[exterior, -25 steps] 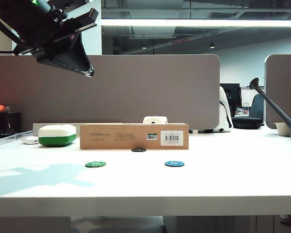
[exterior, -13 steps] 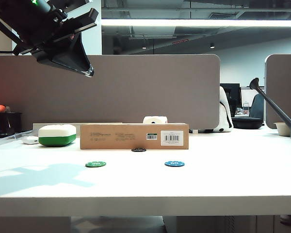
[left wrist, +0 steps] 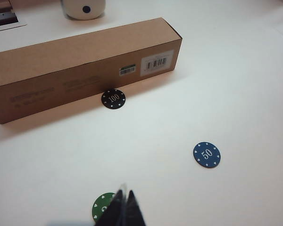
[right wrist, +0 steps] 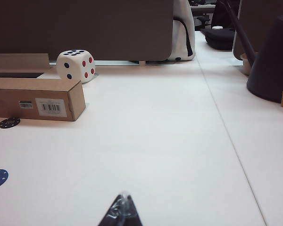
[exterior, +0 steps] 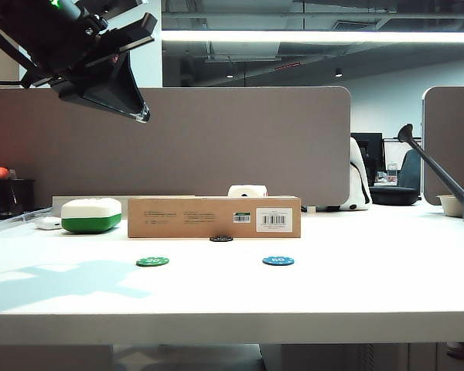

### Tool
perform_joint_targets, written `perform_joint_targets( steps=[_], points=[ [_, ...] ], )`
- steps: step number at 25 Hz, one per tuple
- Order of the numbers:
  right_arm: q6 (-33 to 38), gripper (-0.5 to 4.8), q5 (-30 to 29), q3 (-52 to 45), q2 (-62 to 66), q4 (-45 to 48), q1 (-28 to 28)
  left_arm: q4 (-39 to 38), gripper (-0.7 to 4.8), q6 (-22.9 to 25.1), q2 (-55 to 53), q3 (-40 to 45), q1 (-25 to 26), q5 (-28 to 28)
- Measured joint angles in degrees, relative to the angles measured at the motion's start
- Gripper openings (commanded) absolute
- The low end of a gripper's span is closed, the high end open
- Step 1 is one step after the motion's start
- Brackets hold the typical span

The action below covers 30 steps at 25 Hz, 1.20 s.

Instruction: Push the chip with the highest value in the row forward next to the rectangular box.

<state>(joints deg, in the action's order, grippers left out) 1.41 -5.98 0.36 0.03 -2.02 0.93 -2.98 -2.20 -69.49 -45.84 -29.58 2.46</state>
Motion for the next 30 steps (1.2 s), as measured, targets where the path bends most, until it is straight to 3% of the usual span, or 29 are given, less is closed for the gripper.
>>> perform_joint_targets(
  steps=[5, 30],
  points=[
    [0.0, -0.05, 2.27, 0.0, 0.0, 0.0, 0.0, 0.02, -0.05, 0.0, 0.0, 0.0, 0.0, 0.0],
    [0.0, -0.05, 2.34, 0.0, -0.02, 0.0, 0.0, 0.0, -0.05, 0.0, 0.0, 0.0, -0.02, 0.0]
  ],
)
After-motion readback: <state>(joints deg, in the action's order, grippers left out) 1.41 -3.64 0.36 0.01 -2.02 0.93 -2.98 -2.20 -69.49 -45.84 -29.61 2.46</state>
